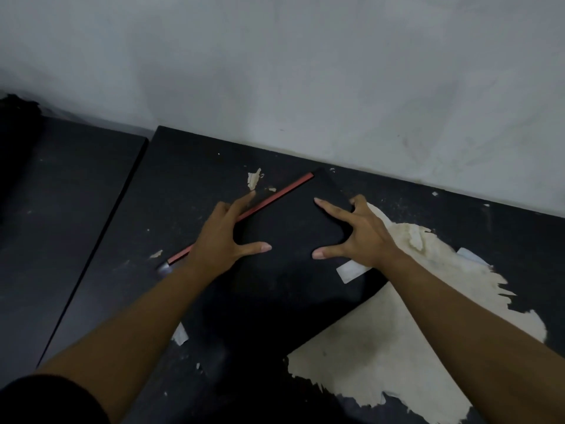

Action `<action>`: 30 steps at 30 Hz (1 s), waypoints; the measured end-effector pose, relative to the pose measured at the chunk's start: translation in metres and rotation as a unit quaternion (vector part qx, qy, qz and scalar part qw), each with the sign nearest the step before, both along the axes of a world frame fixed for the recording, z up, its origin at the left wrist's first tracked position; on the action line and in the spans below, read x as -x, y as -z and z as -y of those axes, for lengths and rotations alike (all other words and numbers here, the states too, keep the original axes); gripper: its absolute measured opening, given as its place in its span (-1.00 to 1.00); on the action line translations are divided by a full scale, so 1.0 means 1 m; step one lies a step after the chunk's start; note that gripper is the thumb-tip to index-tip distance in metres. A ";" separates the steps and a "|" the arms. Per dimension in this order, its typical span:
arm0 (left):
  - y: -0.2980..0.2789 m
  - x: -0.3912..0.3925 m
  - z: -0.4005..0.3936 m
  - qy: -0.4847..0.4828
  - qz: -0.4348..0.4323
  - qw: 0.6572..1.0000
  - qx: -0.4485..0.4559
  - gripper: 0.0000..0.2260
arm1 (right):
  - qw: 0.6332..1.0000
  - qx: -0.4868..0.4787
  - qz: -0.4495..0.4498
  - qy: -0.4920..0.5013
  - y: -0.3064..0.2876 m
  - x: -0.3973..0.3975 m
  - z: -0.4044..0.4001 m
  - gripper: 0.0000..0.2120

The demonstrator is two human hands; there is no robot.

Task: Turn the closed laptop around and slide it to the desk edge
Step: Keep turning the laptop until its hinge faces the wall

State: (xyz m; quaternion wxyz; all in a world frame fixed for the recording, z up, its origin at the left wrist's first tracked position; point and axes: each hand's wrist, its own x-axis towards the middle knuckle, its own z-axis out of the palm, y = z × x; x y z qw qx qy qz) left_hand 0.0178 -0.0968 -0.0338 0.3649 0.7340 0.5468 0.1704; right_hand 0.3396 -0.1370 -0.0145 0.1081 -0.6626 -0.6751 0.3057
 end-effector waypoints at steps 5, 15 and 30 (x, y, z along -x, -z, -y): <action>0.006 0.031 0.057 -0.105 -0.129 0.984 -0.062 -0.19 | 0.999 -0.017 -0.011 0.025 -0.001 -0.006 0.018 -0.01; 0.000 0.033 0.125 -0.291 -0.115 0.944 0.101 -0.10 | 0.997 0.019 -0.033 0.070 -0.010 -0.005 0.044 0.02; -0.013 0.022 0.142 -0.367 -0.228 0.898 0.076 0.07 | 0.982 0.102 -0.072 0.145 -0.012 0.000 0.048 0.18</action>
